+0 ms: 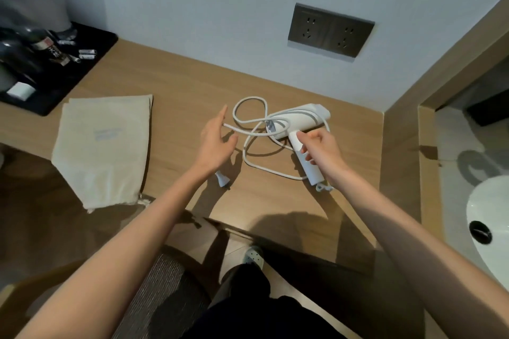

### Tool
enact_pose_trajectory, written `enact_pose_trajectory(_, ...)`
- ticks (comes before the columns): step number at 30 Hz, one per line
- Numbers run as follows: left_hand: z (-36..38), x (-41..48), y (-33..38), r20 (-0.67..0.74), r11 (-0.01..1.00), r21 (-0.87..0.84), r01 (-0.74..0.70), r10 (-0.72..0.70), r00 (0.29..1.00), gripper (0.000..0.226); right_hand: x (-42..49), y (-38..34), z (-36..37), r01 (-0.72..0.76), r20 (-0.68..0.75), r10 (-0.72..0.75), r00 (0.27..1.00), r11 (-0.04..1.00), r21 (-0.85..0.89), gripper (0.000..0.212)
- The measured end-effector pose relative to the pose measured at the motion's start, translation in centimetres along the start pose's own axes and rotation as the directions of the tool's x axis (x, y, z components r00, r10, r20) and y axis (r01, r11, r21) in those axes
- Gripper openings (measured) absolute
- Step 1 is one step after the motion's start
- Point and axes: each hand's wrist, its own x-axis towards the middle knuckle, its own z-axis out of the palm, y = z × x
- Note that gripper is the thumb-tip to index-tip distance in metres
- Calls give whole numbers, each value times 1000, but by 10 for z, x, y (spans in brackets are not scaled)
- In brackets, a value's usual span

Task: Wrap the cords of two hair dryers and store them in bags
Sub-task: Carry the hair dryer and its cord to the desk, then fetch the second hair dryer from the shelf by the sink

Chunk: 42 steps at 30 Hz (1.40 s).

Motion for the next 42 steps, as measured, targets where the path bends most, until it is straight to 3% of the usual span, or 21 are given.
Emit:
enact_pose_trajectory(5, -8, -37, 21, -120, 979, 92, -184, 194, 974, 63, -29, 6, -15, 122, 25, -120, 992, 990, -67, 19)
enact_pose_trajectory(16, 27, -161, 61, -118, 960, 139, -242, 259, 959, 43, -121, 60, -65, 275, 160, -250, 955, 949, -154, 15)
enact_pose_trajectory(26, 32, -247, 102, -76, 939, 190, -285, 304, 950, 39, -210, 83, -113, 396, 147, -368, 918, 876, -275, 15)
enact_pose_trajectory(34, 35, -325, 100, 4, 917, 235, -323, 331, 944, 39, -298, 118, -125, 407, 94, -406, 909, 817, -409, 9)
enact_pose_trajectory(42, 45, -433, 101, 209, 891, 228, -393, 350, 913, 43, -430, 183, -140, 349, -22, -398, 917, 827, -441, 19)
